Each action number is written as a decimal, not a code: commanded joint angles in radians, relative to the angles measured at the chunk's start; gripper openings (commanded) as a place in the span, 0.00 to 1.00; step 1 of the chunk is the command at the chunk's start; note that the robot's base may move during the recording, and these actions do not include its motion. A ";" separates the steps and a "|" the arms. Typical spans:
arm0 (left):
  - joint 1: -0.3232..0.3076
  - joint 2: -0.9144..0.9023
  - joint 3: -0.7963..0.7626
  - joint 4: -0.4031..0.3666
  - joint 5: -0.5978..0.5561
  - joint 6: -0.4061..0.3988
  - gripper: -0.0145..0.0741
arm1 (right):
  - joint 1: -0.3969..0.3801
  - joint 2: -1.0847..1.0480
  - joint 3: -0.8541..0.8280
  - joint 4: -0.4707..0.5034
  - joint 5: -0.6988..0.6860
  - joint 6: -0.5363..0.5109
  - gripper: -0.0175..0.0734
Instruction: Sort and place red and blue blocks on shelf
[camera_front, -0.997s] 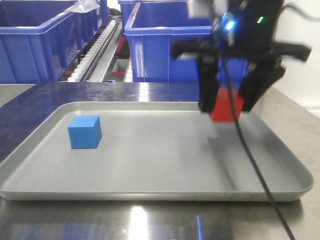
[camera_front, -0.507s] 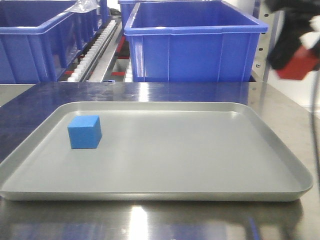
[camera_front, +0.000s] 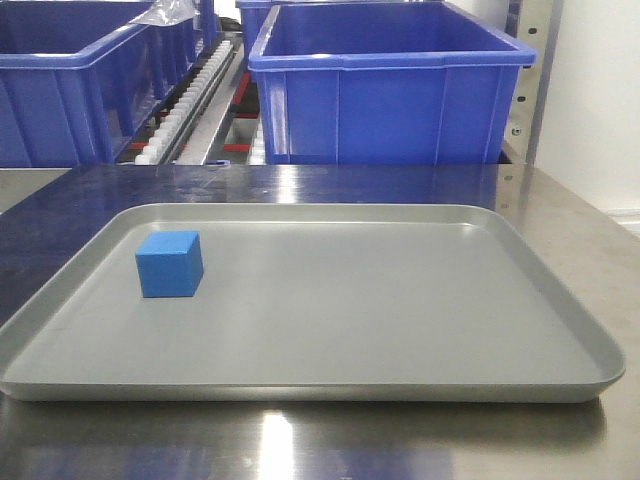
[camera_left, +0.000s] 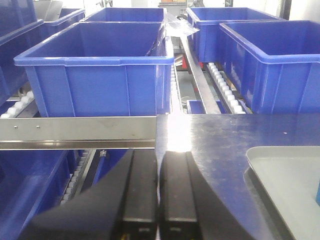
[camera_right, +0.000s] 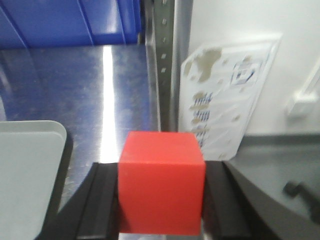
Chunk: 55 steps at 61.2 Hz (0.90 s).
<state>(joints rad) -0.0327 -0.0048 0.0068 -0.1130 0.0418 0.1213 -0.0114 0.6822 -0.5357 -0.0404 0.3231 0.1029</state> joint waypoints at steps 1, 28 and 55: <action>-0.001 -0.015 0.026 -0.003 -0.078 -0.004 0.30 | -0.008 -0.104 0.002 -0.054 -0.093 -0.010 0.27; -0.001 -0.015 0.026 -0.003 -0.078 -0.004 0.30 | -0.007 -0.450 0.148 0.030 -0.162 -0.006 0.27; -0.001 -0.015 0.026 -0.003 -0.078 -0.004 0.30 | 0.097 -0.457 0.148 0.006 -0.163 -0.006 0.27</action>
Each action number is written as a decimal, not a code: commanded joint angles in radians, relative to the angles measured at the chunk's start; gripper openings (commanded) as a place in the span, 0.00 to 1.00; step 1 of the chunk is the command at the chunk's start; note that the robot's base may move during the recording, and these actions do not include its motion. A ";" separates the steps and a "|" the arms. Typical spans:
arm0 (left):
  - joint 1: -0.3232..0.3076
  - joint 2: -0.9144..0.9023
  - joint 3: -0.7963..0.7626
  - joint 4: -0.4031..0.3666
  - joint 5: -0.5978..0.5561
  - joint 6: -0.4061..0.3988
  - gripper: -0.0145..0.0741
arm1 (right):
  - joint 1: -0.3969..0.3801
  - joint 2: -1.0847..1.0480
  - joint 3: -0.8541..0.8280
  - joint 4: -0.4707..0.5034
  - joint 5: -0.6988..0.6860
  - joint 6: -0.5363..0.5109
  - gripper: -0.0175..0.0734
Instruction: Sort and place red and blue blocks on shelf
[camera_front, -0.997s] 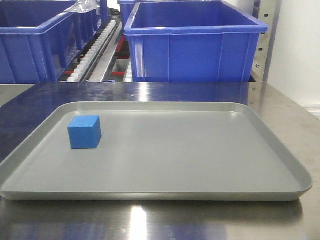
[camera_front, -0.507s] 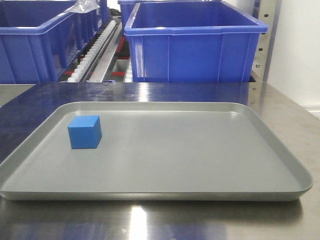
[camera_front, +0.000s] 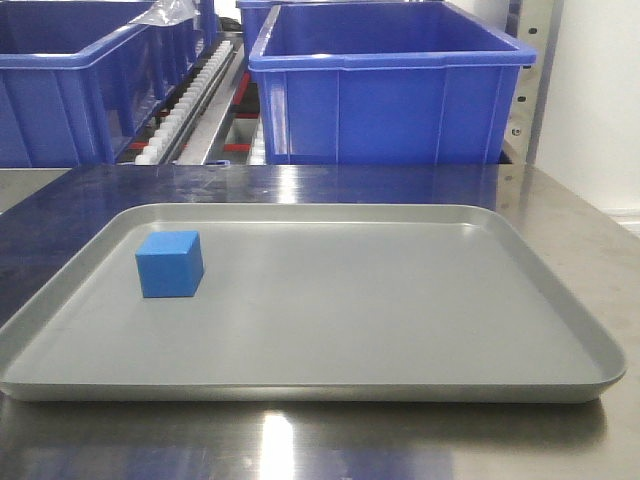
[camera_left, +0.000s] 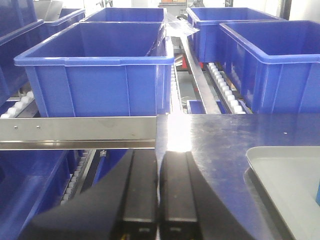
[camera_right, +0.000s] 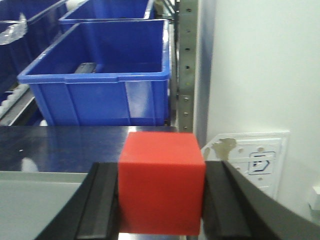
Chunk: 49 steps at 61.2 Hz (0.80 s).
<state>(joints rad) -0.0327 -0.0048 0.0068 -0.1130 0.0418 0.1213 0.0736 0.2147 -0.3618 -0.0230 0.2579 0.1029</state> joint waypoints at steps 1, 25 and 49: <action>-0.001 -0.015 0.026 -0.003 -0.078 -0.004 0.30 | 0.012 0.010 -0.026 -0.012 -0.098 -0.006 0.27; -0.001 -0.015 0.026 -0.003 -0.078 -0.004 0.30 | 0.009 0.010 -0.026 -0.011 -0.096 -0.006 0.27; -0.001 -0.015 0.026 -0.003 -0.078 -0.004 0.30 | 0.009 0.010 -0.026 -0.011 -0.096 -0.006 0.27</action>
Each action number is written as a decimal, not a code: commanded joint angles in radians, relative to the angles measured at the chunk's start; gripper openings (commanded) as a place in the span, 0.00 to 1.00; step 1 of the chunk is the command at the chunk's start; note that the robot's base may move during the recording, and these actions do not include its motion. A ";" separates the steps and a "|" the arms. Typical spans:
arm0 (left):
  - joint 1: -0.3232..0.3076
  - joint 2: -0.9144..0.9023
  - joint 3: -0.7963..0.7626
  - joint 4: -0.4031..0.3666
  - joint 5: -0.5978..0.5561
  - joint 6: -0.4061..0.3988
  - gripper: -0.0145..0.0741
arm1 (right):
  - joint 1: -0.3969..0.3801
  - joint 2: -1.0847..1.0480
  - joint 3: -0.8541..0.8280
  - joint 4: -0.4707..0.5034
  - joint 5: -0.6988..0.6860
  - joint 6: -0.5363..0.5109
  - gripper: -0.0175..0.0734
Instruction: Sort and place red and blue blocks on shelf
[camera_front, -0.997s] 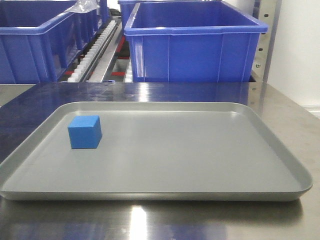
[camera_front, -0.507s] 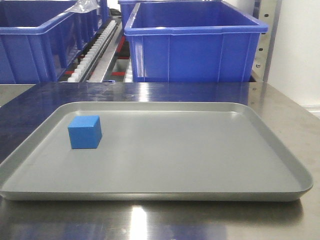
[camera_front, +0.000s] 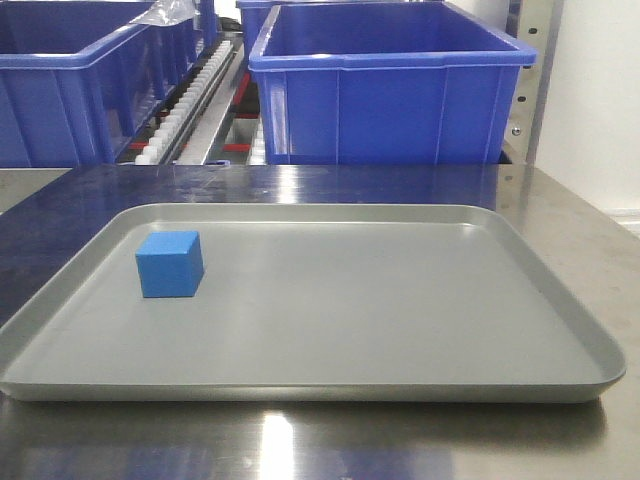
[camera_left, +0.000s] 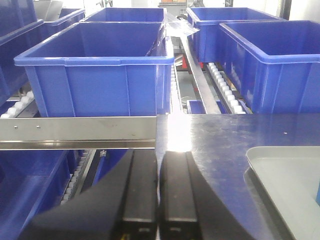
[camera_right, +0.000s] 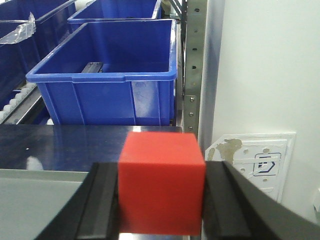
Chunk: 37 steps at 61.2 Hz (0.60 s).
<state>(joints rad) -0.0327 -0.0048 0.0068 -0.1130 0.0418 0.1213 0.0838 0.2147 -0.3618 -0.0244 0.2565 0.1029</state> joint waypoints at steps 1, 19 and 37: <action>-0.001 -0.015 0.026 -0.003 -0.078 -0.004 0.30 | -0.001 0.010 -0.026 -0.010 -0.095 -0.006 0.27; -0.001 -0.015 0.026 -0.003 -0.078 -0.004 0.30 | -0.001 0.010 -0.026 -0.010 -0.095 -0.006 0.27; -0.001 -0.012 0.023 -0.005 -0.072 -0.004 0.30 | -0.001 0.010 -0.026 -0.010 -0.095 -0.006 0.27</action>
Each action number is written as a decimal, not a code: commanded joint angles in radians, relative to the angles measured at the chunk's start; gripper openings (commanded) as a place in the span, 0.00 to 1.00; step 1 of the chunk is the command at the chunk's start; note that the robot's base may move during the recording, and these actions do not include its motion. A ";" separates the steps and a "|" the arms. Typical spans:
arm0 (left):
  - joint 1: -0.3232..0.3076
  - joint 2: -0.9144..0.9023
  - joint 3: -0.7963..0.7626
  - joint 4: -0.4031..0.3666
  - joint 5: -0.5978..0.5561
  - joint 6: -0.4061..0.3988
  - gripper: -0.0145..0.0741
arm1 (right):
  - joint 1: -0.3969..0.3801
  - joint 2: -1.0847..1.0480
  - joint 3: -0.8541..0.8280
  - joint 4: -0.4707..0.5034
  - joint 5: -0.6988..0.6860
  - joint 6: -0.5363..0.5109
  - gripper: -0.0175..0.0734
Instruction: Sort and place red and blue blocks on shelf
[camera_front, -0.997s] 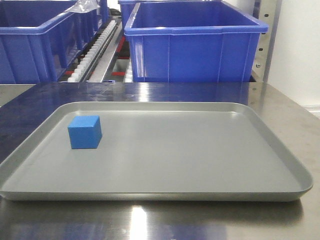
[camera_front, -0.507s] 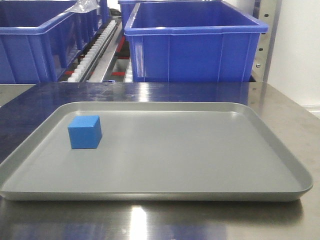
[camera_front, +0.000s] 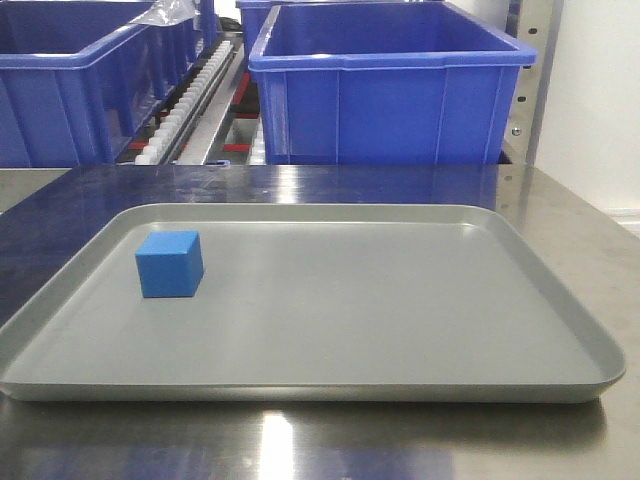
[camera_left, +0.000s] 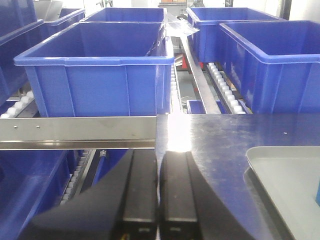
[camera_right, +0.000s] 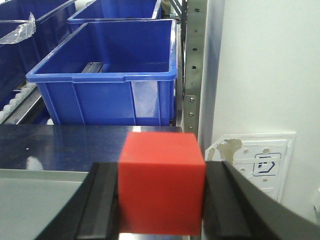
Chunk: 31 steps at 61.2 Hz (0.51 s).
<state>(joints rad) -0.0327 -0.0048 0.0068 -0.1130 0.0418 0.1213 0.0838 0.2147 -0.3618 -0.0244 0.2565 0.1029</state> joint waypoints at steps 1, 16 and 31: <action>-0.001 -0.011 0.022 -0.005 -0.070 -0.004 0.30 | -0.001 0.010 -0.026 -0.010 -0.095 -0.006 0.27; -0.001 0.075 -0.154 -0.023 0.024 -0.004 0.30 | -0.001 0.010 -0.026 -0.010 -0.095 -0.006 0.27; -0.001 0.254 -0.315 0.014 0.107 -0.004 0.30 | -0.001 0.010 -0.026 -0.010 -0.095 -0.006 0.27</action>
<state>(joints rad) -0.0327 0.1736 -0.2286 -0.1149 0.1721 0.1213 0.0838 0.2147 -0.3618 -0.0244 0.2565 0.1029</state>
